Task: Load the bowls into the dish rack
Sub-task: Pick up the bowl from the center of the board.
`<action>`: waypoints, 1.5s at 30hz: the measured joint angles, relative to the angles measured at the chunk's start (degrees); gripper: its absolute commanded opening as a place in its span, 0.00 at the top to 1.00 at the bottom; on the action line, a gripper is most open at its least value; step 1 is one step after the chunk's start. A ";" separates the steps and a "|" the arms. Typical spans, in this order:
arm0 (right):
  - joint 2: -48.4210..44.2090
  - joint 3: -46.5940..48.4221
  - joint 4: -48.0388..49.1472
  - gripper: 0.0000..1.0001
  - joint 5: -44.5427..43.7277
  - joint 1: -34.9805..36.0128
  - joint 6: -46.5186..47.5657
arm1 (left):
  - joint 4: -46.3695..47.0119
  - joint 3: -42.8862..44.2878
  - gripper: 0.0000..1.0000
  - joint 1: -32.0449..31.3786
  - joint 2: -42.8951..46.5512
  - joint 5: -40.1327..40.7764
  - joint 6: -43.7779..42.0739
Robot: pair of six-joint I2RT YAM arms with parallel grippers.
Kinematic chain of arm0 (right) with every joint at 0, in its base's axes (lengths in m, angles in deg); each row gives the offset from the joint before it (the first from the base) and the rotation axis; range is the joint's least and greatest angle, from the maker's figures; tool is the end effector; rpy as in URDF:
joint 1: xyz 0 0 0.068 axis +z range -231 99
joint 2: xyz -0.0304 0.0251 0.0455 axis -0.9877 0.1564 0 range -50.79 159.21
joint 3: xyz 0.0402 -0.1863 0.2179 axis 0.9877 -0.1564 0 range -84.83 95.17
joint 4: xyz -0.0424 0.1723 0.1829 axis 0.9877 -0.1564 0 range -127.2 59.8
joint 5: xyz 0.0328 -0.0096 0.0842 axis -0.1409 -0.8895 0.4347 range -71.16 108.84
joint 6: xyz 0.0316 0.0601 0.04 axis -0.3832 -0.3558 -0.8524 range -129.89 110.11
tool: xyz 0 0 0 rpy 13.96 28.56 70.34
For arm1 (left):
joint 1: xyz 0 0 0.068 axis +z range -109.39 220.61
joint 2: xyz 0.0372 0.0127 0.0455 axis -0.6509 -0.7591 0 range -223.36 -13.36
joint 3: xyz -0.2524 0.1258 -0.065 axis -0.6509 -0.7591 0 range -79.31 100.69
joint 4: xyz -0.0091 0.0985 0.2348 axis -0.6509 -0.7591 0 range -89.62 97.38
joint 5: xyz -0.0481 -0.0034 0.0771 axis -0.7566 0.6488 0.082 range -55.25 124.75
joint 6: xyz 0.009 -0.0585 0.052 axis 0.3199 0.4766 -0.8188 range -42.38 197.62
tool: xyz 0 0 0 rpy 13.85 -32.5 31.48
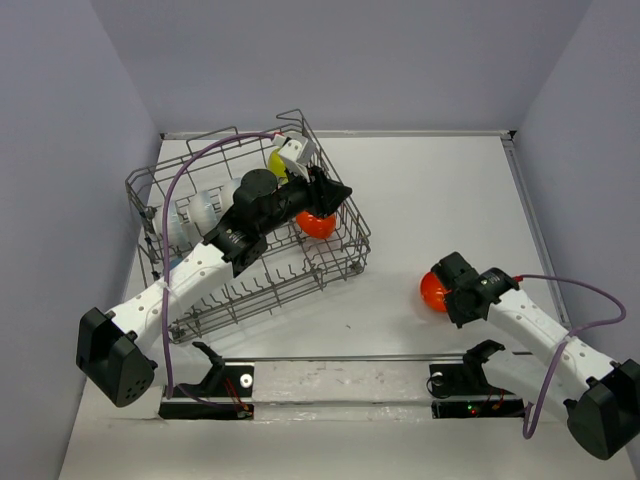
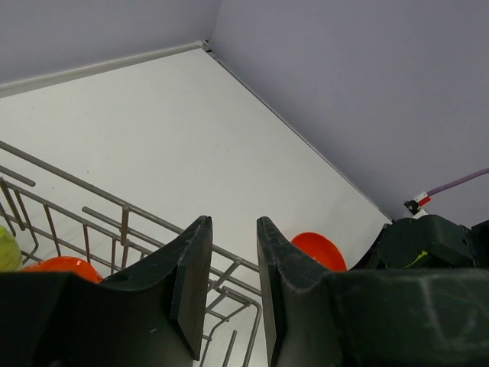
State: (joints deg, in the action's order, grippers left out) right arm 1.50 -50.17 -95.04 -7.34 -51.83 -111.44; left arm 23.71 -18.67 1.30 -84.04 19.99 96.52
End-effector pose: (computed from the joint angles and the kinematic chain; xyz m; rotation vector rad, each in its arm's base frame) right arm 0.1111 0.0279 0.1877 1.6102 2.1316 -0.0992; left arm 0.2290 -0.2098 0.4117 0.4894 1.4682 -1.0051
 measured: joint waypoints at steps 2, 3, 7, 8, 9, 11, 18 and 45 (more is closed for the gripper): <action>0.00 0.00 0.22 0.90 -0.72 0.00 0.61 | -0.09 0.00 0.60 0.00 0.00 0.13 0.00; -0.02 0.00 0.37 0.91 -1.09 0.00 1.14 | -0.11 0.00 0.60 0.00 0.00 0.22 0.00; -0.20 0.02 0.59 0.93 -2.89 0.00 2.86 | -0.46 0.00 0.60 0.00 0.00 0.52 -0.04; -0.20 0.11 0.57 0.93 -3.58 0.00 3.45 | -0.57 0.00 0.60 0.00 0.00 0.63 -0.09; -0.20 0.22 0.59 0.93 -4.04 0.00 3.96 | -0.72 0.00 0.60 0.00 0.00 0.74 -0.17; -0.22 0.63 0.61 0.89 -5.20 0.00 4.98 | -0.83 0.00 0.60 -0.02 0.00 1.01 -0.39; 1.29 2.71 1.88 0.75 -8.35 0.00 8.55 | -1.90 0.70 0.60 -0.15 0.00 1.70 -0.98; 1.51 1.88 5.33 0.56 -8.17 0.00 12.26 | -3.80 2.84 0.60 -0.61 -0.79 2.80 -2.16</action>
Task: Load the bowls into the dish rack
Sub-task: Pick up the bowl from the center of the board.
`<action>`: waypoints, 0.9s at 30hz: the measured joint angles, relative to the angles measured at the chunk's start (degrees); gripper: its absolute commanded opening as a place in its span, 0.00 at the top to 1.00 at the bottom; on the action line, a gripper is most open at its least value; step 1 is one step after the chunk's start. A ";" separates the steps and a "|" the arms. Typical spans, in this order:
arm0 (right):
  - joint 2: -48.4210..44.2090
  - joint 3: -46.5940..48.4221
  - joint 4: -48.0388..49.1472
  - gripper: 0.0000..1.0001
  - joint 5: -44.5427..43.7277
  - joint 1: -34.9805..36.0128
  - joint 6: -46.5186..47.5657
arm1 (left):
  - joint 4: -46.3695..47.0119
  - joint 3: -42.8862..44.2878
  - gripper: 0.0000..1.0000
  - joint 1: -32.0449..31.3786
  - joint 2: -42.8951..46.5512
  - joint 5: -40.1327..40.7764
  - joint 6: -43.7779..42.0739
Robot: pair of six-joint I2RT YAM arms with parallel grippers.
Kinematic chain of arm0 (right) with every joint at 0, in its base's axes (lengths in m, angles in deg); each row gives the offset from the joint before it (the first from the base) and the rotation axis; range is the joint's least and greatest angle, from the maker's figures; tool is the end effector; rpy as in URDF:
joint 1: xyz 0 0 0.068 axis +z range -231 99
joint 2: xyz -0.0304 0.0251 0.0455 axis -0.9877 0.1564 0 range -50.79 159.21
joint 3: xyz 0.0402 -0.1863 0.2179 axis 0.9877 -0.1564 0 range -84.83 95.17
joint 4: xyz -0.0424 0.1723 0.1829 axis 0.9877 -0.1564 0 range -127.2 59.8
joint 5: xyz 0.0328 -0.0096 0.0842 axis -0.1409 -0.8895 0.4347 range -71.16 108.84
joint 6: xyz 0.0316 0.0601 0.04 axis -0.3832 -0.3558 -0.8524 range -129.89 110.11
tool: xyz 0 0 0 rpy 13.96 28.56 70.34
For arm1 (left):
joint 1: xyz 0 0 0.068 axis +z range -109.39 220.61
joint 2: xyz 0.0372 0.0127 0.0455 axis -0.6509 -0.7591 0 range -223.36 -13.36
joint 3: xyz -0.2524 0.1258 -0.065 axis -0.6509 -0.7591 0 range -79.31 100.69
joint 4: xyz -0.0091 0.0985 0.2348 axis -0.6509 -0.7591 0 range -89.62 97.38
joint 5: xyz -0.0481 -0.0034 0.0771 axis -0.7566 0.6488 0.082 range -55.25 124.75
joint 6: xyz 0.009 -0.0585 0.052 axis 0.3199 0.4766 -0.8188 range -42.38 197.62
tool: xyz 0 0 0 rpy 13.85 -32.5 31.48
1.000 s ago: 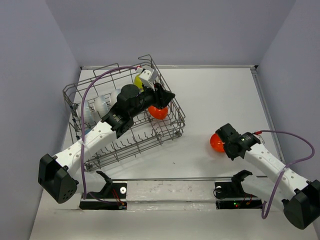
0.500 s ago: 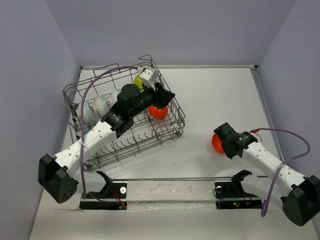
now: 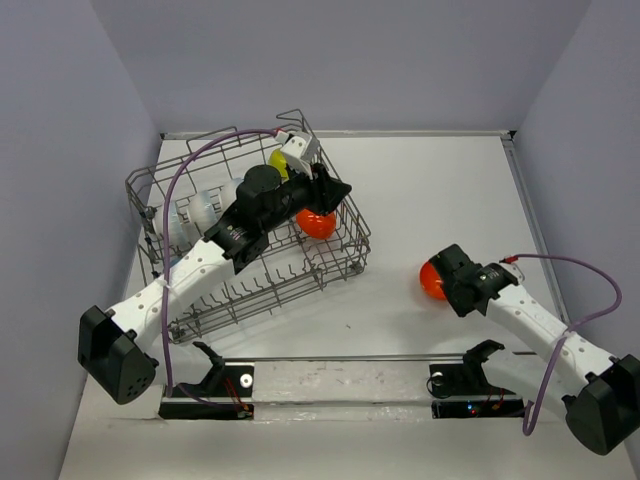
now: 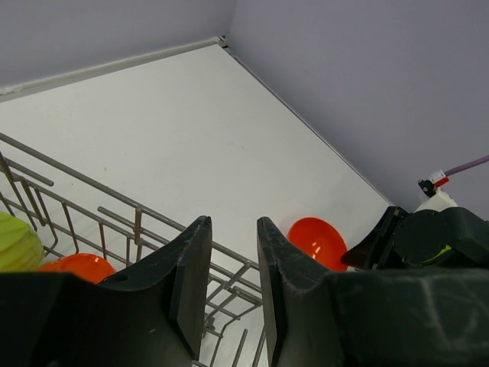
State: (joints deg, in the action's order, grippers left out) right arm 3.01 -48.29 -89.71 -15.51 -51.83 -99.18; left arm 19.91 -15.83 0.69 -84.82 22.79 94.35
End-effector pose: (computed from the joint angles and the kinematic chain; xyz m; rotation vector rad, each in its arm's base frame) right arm 0.1309 0.0295 0.2008 1.3346 2.1264 -0.1467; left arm 0.2319 -0.2123 0.4176 0.4864 1.4908 -0.9442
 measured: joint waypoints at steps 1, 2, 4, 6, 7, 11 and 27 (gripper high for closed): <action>0.22 0.46 -0.04 0.56 -0.07 0.00 0.02 | -0.15 0.00 0.60 -0.11 -0.04 0.00 0.00; 0.44 1.14 -0.02 0.56 -0.13 0.00 0.20 | -0.20 0.00 0.60 -0.13 -0.04 0.00 0.00; 0.57 1.68 -0.04 0.55 -0.22 0.00 0.39 | -0.13 0.00 0.60 -0.15 -0.04 0.00 -0.02; 0.55 1.75 -0.13 0.55 -0.37 0.00 0.46 | -0.17 0.00 0.60 -0.15 -0.04 0.02 -0.04; 0.52 1.75 -0.31 0.55 -0.39 0.00 0.46 | -0.17 0.00 0.60 -0.15 -0.04 0.02 -0.07; -0.11 1.51 -0.50 0.54 -0.39 0.00 0.39 | -0.17 0.00 0.60 -0.17 -0.04 0.00 -0.17; -0.83 -2.78 -0.55 0.54 -0.85 0.00 -0.76 | -0.17 0.00 0.60 -0.22 -0.04 0.02 -0.17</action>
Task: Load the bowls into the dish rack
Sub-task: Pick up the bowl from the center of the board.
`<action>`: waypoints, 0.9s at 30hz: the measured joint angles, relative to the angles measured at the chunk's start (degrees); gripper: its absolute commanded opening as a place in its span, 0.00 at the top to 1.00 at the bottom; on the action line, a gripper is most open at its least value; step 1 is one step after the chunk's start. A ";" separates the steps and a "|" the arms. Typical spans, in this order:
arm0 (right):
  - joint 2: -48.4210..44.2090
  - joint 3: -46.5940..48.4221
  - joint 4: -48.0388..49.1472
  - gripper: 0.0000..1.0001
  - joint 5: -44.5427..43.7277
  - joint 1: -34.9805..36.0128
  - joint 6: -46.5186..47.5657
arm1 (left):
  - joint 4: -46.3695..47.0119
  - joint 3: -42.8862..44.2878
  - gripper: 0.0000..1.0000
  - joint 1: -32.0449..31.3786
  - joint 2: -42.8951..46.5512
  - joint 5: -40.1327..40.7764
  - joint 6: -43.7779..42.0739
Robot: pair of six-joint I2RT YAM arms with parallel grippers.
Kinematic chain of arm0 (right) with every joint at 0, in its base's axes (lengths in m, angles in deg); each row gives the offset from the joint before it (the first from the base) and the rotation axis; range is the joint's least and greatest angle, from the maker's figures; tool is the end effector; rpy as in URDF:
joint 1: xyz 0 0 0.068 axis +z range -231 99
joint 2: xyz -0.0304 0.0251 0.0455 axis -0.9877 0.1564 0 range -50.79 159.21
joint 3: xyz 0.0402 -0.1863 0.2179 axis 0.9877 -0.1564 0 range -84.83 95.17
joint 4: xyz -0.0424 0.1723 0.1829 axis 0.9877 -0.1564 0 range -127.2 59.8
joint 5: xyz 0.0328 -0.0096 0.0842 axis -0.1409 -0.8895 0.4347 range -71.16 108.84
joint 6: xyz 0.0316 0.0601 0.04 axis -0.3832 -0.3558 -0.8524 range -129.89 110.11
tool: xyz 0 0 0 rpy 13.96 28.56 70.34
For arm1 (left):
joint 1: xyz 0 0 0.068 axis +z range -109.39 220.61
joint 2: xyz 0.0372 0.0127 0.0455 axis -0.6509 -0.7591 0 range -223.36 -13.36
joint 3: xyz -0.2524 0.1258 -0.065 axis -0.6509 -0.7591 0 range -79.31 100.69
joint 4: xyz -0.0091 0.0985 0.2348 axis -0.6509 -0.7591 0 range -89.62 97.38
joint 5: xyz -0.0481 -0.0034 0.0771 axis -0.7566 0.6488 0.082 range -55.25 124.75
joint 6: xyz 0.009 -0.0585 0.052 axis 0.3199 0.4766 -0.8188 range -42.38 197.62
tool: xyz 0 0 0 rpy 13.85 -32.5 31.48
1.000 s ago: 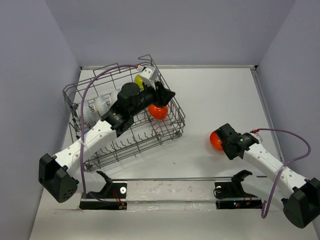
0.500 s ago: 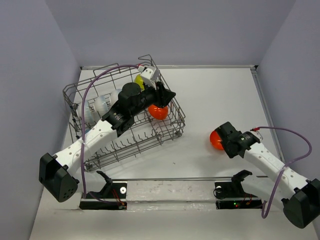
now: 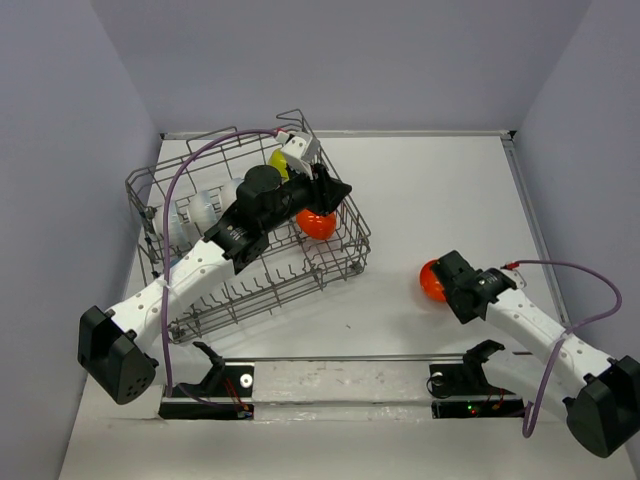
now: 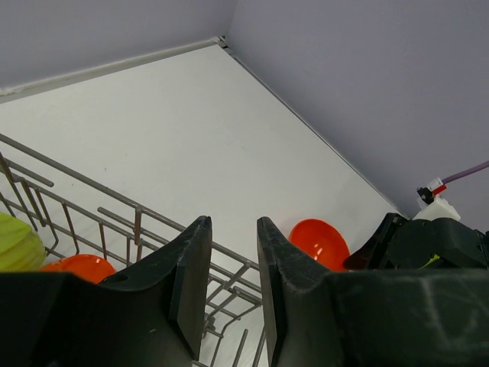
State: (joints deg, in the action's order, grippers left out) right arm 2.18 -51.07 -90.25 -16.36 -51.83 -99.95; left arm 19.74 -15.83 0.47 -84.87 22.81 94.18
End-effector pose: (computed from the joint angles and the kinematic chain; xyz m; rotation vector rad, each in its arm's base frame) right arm 0.1230 0.0241 0.1895 1.3381 2.1287 -0.1995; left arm 0.2313 -0.2134 0.4169 0.4918 1.4933 -0.9440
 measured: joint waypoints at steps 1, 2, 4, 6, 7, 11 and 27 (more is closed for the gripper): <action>0.17 0.00 0.24 0.56 -0.02 0.00 0.00 | 0.00 0.00 0.60 0.00 0.00 -0.02 0.00; 0.35 -0.02 0.39 0.57 -0.09 0.00 0.00 | 0.00 0.00 0.60 0.00 0.00 0.00 0.00; 0.68 -0.02 0.81 0.59 -0.46 0.00 0.04 | 0.02 0.00 0.60 0.00 0.00 0.00 0.00; 0.79 -0.02 1.20 0.61 -0.76 0.00 0.09 | 0.00 0.00 0.60 0.00 0.00 0.00 0.00; 0.79 -0.02 1.46 0.62 -1.05 0.00 0.11 | 0.00 0.00 0.60 0.00 0.00 0.00 0.00; 1.01 -0.04 2.58 0.64 -1.75 0.00 0.24 | 0.00 0.00 0.60 -0.04 0.00 0.00 0.00; 2.27 -3.45 7.65 0.97 -2.71 0.00 0.90 | -0.24 0.00 0.60 -0.94 0.00 0.87 -0.02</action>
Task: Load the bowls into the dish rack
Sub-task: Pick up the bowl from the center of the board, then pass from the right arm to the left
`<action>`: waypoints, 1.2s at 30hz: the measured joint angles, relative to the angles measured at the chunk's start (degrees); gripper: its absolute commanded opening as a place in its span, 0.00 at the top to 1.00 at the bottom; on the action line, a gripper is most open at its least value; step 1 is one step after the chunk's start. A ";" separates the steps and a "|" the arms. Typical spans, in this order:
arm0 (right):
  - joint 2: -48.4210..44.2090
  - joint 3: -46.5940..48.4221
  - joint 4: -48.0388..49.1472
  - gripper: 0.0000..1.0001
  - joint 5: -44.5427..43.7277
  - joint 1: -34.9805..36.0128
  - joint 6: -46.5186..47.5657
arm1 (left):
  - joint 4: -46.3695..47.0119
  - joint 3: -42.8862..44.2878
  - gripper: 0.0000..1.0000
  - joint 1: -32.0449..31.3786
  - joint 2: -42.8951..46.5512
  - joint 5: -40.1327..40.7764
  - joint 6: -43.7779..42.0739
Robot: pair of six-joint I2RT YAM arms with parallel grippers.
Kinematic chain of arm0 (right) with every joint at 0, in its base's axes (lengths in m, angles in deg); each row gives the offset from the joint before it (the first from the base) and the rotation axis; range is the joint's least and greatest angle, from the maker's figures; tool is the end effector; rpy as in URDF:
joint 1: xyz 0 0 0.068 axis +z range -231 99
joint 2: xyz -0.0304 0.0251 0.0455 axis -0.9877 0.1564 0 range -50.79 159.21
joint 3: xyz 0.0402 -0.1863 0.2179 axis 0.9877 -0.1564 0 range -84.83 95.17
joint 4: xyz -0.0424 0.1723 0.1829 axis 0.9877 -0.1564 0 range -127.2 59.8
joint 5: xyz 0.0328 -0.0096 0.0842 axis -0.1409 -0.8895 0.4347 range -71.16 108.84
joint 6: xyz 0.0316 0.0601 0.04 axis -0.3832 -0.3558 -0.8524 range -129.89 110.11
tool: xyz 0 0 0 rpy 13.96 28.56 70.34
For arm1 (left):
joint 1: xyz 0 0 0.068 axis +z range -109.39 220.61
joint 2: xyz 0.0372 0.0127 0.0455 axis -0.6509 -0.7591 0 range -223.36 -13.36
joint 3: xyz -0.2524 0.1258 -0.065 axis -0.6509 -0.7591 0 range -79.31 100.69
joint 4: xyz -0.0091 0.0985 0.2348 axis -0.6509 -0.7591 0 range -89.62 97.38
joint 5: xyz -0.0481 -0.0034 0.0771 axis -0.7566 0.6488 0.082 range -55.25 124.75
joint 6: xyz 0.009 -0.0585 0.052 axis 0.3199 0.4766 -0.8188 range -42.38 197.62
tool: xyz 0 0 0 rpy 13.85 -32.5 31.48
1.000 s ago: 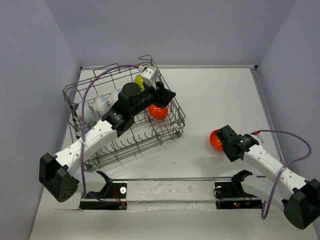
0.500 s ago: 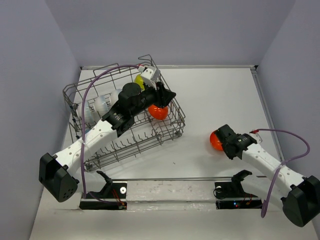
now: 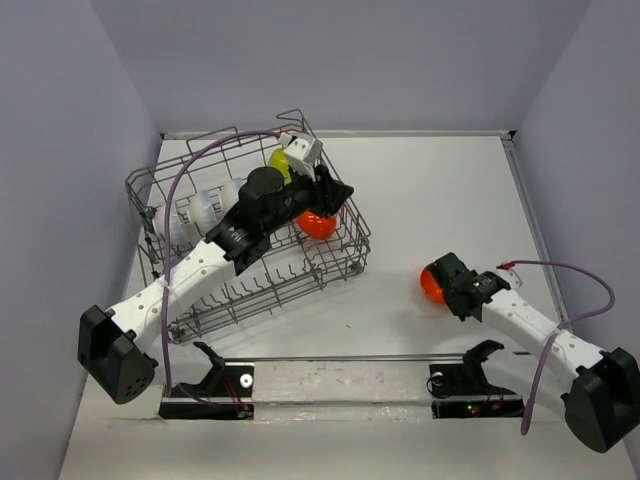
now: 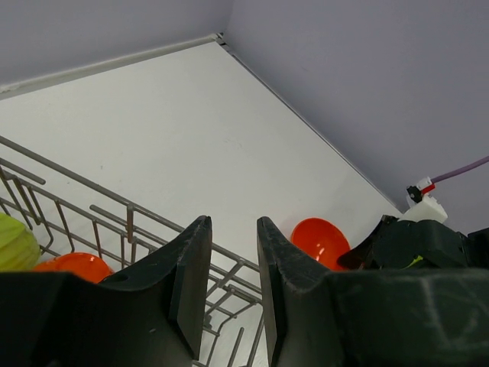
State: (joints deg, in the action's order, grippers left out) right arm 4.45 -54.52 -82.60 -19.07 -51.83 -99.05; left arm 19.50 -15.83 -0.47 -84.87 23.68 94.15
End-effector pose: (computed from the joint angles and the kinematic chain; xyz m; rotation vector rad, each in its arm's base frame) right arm 0.1326 0.0265 0.1745 1.3099 2.0818 -0.1984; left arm 0.2287 -0.2166 0.4163 0.4929 1.4975 -0.9447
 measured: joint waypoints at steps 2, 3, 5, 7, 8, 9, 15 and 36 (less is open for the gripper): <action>-0.83 0.02 0.02 0.99 -0.13 0.00 0.90 | -0.07 0.00 0.60 -0.26 0.00 0.20 -0.11; -1.27 0.22 -0.02 0.99 -0.22 0.00 1.49 | -0.17 0.00 0.60 -0.50 0.00 0.39 -0.28; -1.64 1.64 -0.46 0.99 -0.61 0.00 3.39 | -1.18 0.48 0.58 -1.29 -0.02 0.94 -1.14; -1.53 4.94 -0.90 0.99 -1.38 0.00 6.54 | -2.43 1.64 0.53 -2.69 -0.20 1.77 -2.27; -1.33 7.26 -1.11 0.99 -1.86 0.00 8.24 | -2.99 2.49 0.50 -3.65 -0.39 2.38 -3.15; -1.22 8.74 -1.07 0.99 -2.19 0.00 9.25 | -3.98 4.22 0.50 -5.51 -0.87 3.32 -4.33; 2.62 26.75 0.15 0.99 -3.15 0.00 22.56 | -9.70 14.27 0.49 -15.10 -4.09 9.01 -10.21; 18.05 67.54 -15.74 0.99 28.33 0.00 55.60 | -35.52 18.80 0.49 -45.46 2.43 33.55 -19.30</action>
State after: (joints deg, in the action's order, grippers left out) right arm 22.50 13.01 -98.34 9.25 -51.83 -43.45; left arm -16.02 2.97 -45.93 -82.44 57.23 74.86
